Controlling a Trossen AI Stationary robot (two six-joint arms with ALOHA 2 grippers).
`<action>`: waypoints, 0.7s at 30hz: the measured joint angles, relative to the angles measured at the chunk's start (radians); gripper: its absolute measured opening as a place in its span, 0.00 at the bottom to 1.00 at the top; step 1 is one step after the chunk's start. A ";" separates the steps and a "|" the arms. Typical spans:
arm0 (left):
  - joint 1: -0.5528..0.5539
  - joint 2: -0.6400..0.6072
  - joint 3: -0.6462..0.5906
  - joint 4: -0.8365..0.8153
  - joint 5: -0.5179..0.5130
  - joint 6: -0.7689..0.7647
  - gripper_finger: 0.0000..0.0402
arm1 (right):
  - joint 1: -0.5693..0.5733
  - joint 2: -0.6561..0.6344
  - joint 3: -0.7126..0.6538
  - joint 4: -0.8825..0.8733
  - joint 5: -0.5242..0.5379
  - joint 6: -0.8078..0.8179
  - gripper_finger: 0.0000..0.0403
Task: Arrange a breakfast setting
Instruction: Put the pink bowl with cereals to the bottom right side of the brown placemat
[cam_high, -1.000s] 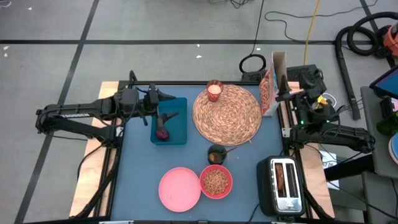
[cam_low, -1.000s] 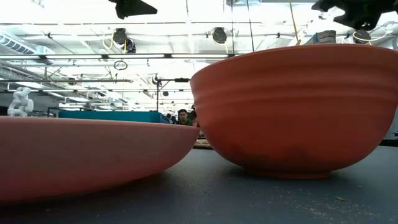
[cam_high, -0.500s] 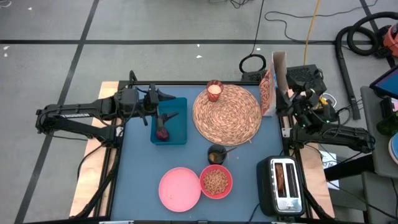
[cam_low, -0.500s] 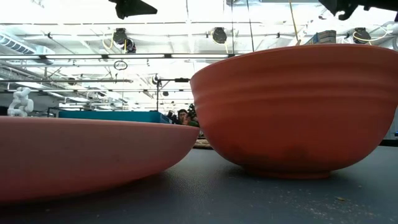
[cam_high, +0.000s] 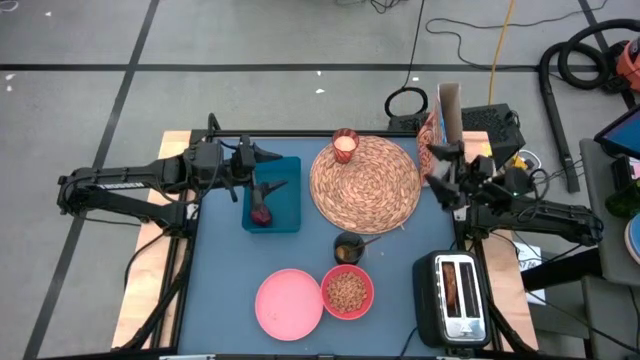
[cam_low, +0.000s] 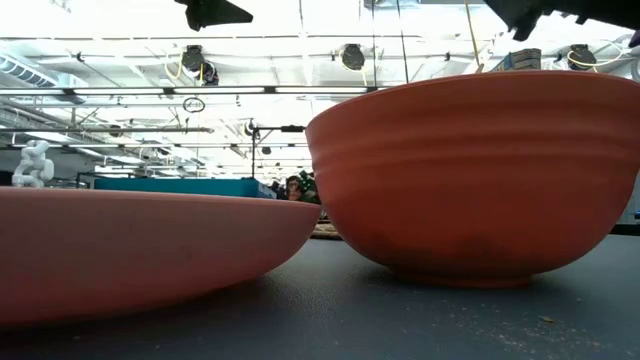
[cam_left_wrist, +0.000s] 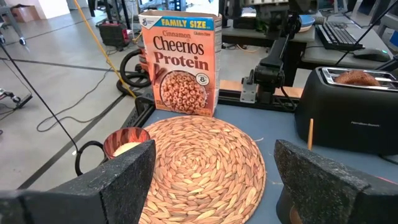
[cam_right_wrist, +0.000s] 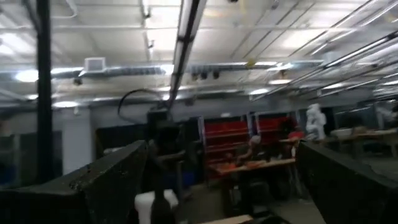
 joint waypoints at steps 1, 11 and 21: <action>0.000 0.000 0.000 0.000 0.000 0.000 0.83 | 0.000 0.004 0.000 -0.006 -0.029 0.003 0.99; 0.000 0.000 0.000 0.000 0.000 -0.004 0.83 | 0.000 0.066 0.000 0.130 -0.251 0.168 0.99; 0.000 0.000 0.000 0.000 0.000 -0.004 0.83 | 0.020 0.228 0.218 -0.069 -0.253 0.123 0.98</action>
